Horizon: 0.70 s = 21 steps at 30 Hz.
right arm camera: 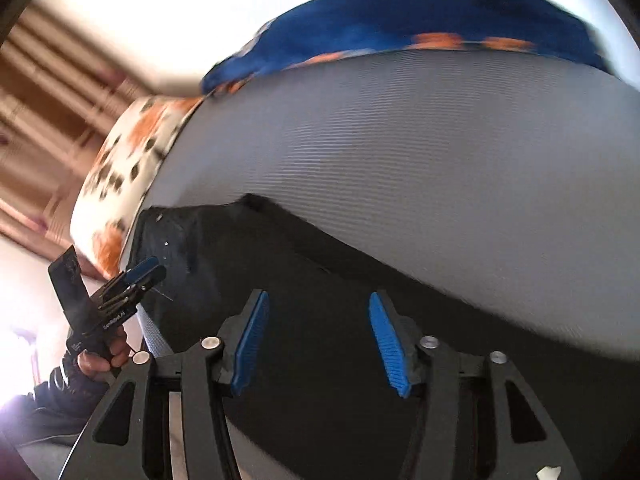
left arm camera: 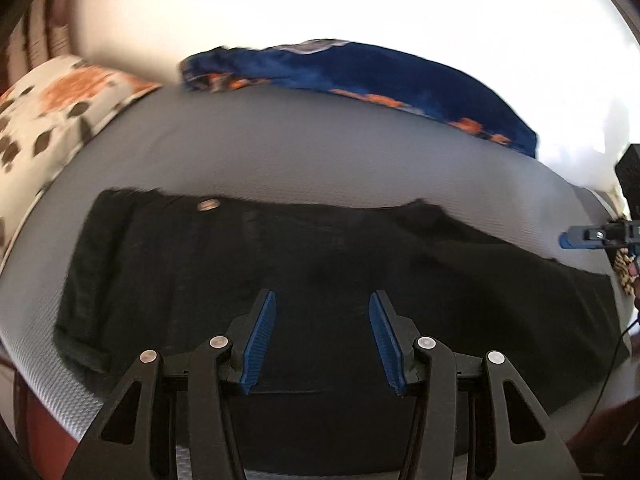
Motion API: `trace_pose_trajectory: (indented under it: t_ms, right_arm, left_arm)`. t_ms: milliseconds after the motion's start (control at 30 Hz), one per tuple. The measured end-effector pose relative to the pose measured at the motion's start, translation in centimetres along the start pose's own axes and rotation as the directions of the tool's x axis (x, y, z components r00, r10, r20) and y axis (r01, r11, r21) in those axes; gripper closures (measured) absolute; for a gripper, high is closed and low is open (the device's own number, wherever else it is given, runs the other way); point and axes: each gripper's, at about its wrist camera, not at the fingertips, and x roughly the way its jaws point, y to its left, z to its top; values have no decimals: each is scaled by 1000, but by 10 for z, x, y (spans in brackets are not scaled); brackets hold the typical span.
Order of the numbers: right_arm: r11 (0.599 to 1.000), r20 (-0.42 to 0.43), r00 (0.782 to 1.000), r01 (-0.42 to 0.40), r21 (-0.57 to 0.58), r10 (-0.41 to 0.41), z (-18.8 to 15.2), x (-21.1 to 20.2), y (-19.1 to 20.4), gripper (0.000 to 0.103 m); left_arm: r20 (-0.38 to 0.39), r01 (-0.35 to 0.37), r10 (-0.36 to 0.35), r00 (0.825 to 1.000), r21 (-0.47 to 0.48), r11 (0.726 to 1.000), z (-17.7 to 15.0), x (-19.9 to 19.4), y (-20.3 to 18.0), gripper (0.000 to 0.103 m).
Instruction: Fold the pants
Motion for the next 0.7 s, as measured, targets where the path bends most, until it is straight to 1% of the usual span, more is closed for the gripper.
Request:
trace_pose_trajectory:
  t_ms: [67, 133, 200, 367, 533, 567, 600, 633, 667, 700]
  right_arm:
    - [998, -50, 997, -53, -41, 51, 22, 28, 12, 61]
    - [994, -93, 993, -77, -73, 70, 37, 52, 24, 63]
    - [991, -118, 990, -94, -95, 82, 42, 67, 34, 64]
    - [986, -158, 983, -113, -121, 93, 62, 103, 48, 65]
    - [981, -194, 979, -101, -165, 68, 74, 127, 58, 65]
    - [979, -204, 977, -102, -174, 66, 76, 132, 60, 68]
    - [978, -202, 977, -107, -177, 71, 78, 135, 62, 75]
    - [976, -198, 976, -127, -174, 91, 79, 135, 64, 95]
    - [972, -195, 973, -155, -175, 120, 81, 135, 68, 96]
    - [971, -166, 980, -139, -195, 107, 83, 129, 71, 96]
  left_arm:
    - [-6, -4, 4, 1000, -25, 1000, -1, 1, 13, 53]
    - [-15, -14, 14, 1000, -39, 999, -4, 1, 22, 53]
    - [-22, -24, 23, 999, -43, 999, -6, 2, 26, 53]
    - [-46, -19, 17, 999, -54, 998, -10, 4, 36, 53]
    - [-51, -20, 18, 999, -38, 999, -12, 7, 39, 53]
    - [-53, -21, 19, 998, -37, 999, -12, 8, 39, 53]
    - [-51, -20, 18, 999, -36, 999, -12, 8, 40, 53]
    - [-46, -20, 19, 999, -37, 999, -11, 7, 41, 53]
    - [-45, -22, 20, 999, -34, 999, -11, 8, 42, 53]
    - [-43, -21, 20, 999, -32, 999, -10, 9, 43, 53]
